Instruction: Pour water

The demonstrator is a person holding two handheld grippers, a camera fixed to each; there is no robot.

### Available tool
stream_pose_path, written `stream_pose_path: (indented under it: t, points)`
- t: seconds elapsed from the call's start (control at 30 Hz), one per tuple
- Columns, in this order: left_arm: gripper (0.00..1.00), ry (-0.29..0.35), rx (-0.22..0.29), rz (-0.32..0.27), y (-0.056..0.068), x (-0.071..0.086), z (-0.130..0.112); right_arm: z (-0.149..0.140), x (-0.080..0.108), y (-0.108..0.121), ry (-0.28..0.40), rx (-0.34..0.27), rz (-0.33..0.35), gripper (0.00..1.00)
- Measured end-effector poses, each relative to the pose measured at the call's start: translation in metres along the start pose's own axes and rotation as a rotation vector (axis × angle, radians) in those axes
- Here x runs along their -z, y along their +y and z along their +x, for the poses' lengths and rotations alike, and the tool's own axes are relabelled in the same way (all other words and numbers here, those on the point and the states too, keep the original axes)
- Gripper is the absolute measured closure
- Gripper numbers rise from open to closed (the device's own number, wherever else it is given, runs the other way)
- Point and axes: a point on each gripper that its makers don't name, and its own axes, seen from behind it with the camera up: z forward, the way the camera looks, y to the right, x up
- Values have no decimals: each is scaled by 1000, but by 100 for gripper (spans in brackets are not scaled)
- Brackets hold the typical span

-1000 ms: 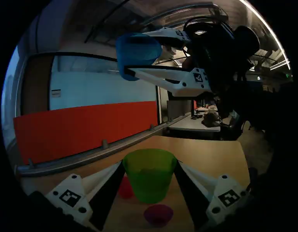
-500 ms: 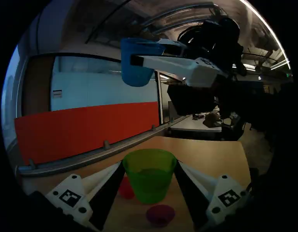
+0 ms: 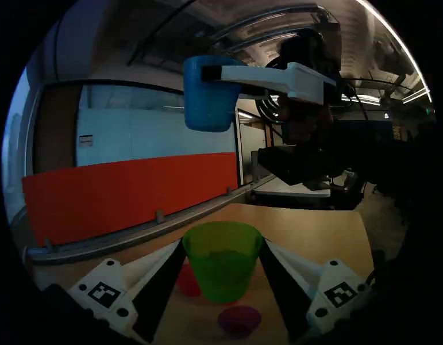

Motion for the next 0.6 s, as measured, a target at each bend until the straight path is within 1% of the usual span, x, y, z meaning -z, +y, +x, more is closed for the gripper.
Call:
stream_pose_path:
  t: [0.1,0.17,0.27,0.4,0.6]
  points:
    - [13,1,-2,1,0,0,1,1,-1,-4,0,-69,20,10]
    - [13,1,-2,1,0,0,1,2,-1,-5,0,-103,31,10]
    - [13,1,-4,2,1,0,1,1,-2,-4,-3,-139,35,10]
    - [13,3,-2,5,-1,0,2,-1,-1,-8,-15,-168,46,10]
    - [13,6,10,17,-5,2,2,-3,-1,-11,-22,-175,54,10]
